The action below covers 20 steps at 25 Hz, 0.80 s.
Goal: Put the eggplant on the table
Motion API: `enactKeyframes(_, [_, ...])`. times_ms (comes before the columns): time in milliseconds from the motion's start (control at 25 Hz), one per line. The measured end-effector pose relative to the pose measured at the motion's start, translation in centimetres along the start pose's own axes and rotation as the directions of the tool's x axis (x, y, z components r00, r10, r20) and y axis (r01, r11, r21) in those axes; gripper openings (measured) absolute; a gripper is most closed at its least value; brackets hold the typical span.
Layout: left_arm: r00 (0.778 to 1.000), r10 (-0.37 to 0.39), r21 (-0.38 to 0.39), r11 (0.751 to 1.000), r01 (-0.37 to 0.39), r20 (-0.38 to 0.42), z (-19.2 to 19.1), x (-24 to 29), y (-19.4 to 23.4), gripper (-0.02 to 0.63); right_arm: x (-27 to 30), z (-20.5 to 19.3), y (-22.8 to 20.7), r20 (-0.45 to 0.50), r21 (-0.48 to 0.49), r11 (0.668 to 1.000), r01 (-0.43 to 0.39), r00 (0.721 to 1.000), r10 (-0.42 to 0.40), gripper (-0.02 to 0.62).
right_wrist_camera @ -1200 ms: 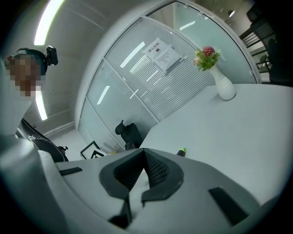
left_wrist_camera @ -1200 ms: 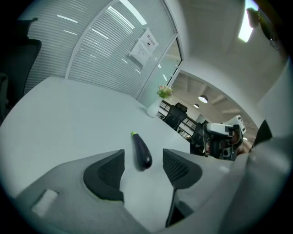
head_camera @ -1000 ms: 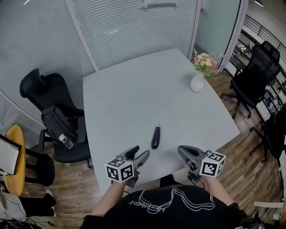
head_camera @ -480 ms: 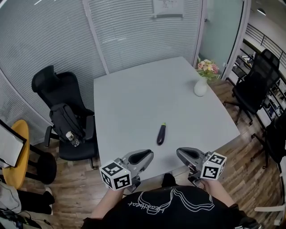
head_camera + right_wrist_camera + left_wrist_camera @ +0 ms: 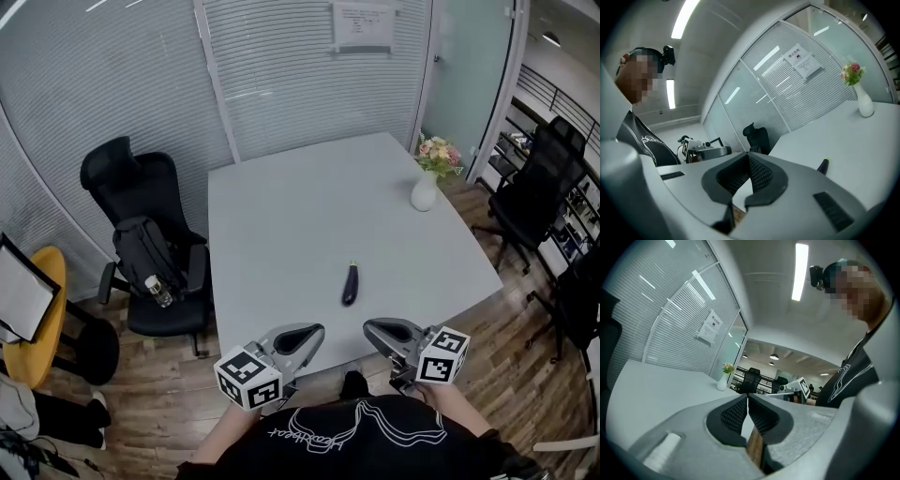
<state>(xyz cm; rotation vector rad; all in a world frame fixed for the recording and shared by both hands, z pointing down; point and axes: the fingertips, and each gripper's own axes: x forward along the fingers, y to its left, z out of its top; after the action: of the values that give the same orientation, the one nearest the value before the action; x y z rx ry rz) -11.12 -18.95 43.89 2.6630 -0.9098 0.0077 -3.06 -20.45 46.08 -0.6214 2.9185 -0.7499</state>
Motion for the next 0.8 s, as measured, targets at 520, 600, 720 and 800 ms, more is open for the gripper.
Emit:
enactKeyframes(520, [0.999,0.044,-0.011,0.999,-0.044,0.001,-1.4,-1.9,-0.5,0.020,-0.7,-1.9,1.2,-0.026,0.008,1.000,0.019,0.999,-0.019,0.008])
enactKeyframes(600, [0.999,0.048,-0.016,0.999,-0.048,0.003,-1.5,-2.1,-0.6,0.020,-0.7,-2.1,1.3,-0.030,0.009,1.000,0.019,0.999,-0.019,0.009])
enactKeyframes(720, [0.999,0.043,-0.023,0.999,-0.043,0.007,-1.7,-2.4,-0.9,0.020,-0.7,-2.4,1.5,-0.032,0.010,1.000,0.022,0.999,-0.022,0.009])
enactKeyframes(800, [0.999,0.043,-0.023,0.999,-0.043,0.007,-1.8,-2.8,-1.0,0.020,-0.6,-2.5,1.7,-0.035,0.009,1.000,0.025,0.999,-0.025,0.008])
